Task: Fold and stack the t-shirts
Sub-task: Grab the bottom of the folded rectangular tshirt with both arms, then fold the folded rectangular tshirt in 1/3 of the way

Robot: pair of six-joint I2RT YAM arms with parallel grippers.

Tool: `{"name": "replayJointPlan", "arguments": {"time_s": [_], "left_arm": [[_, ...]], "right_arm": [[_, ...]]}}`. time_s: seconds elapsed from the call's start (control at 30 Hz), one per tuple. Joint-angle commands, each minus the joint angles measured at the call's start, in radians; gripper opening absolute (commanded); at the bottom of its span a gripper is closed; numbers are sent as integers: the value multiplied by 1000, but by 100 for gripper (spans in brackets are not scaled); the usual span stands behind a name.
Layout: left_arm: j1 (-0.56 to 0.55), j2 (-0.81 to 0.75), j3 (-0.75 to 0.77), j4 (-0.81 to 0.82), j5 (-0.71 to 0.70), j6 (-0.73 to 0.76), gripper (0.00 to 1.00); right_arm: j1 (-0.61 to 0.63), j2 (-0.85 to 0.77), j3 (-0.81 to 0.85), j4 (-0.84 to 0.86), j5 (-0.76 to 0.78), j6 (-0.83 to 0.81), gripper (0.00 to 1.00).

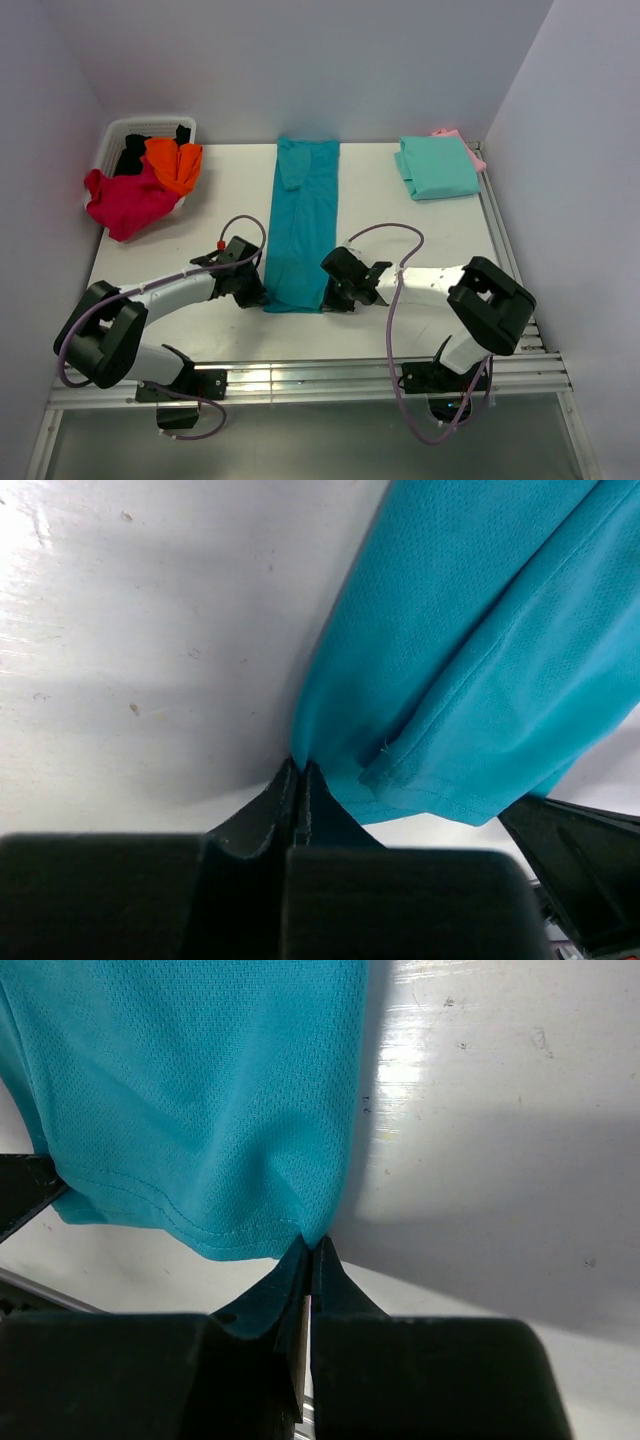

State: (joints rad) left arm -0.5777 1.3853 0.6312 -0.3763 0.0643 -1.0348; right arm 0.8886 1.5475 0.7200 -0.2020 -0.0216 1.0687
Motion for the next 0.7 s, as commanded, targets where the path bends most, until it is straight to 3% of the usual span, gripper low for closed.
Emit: {"name": "replayJointPlan", "arguments": {"time_s": [0.0,0.37,0.67], "left_arm": [[-8,11,8,-9,-9,22,0],[-14,-210,143,-297,-29,-5,0],[-7,-123,436,-423,-58,16,0]], "right_arm": [[10,-7,7,-108,75,-13,0],[44,-271,123,-425,152,20,0],[30,-238,351,-605,232,-61,0]]}}
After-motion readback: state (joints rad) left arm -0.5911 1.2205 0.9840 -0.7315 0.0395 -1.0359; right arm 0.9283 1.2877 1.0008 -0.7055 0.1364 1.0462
